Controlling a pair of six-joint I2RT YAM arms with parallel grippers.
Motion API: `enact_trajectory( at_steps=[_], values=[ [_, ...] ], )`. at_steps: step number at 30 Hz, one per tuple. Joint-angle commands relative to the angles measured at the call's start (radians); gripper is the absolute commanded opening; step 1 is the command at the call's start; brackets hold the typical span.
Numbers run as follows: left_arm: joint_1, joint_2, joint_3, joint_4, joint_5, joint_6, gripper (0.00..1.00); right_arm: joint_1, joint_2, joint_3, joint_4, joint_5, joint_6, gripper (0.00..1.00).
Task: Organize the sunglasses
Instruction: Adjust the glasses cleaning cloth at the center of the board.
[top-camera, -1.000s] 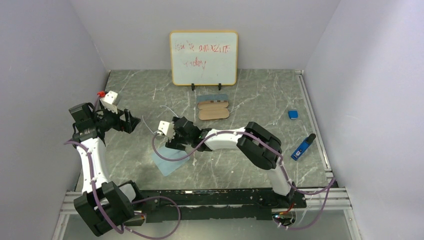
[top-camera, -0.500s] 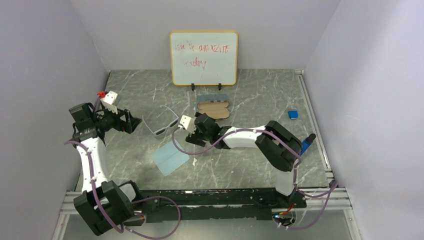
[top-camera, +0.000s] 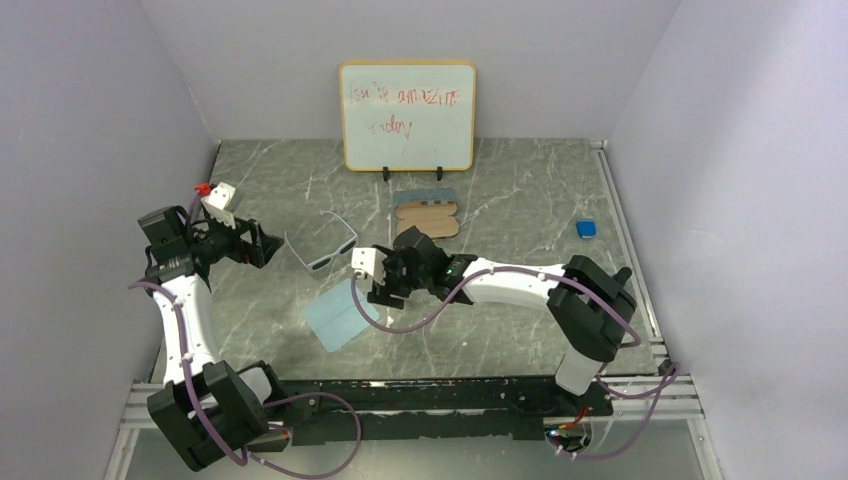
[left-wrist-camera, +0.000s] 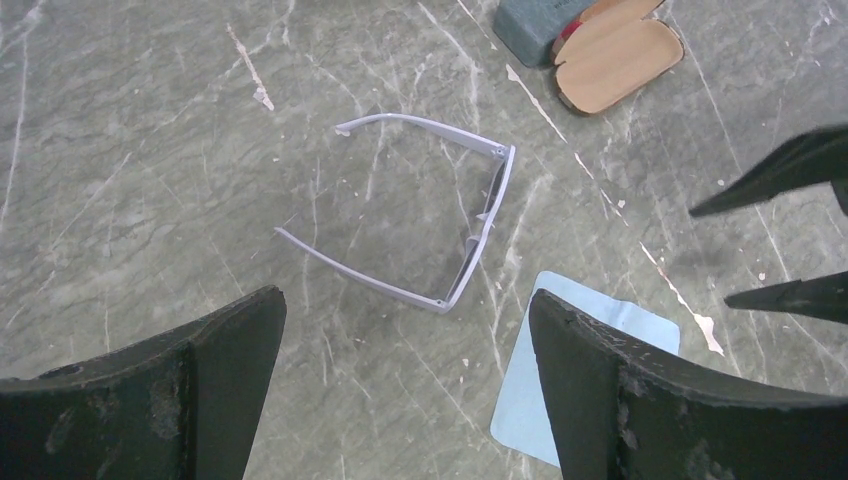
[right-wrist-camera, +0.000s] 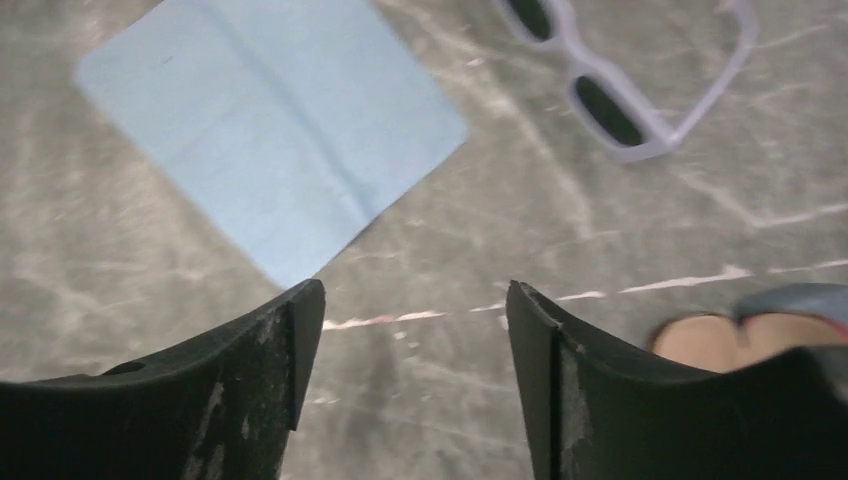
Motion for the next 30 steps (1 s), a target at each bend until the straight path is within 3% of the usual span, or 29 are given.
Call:
enact_trajectory(
  at_steps=[1, 6, 22, 30],
  values=[
    [0.008, -0.005, -0.007, 0.004, 0.041, 0.026, 0.96, -0.003, 0.005, -0.039, -0.068, -0.18, -0.038, 0.67],
    [0.009, -0.001, -0.001, -0.007, 0.048, 0.031, 0.96, -0.003, 0.063, -0.038, -0.106, -0.206, -0.06, 0.57],
    [0.023, 0.004, -0.005, -0.007, 0.065, 0.035, 0.96, 0.035, 0.211, 0.061, -0.141, -0.246, -0.029, 0.51],
    [0.027, 0.003, -0.006, -0.01, 0.068, 0.038, 0.96, 0.046, 0.256, 0.089, -0.154, -0.204, -0.015, 0.29]
  ],
)
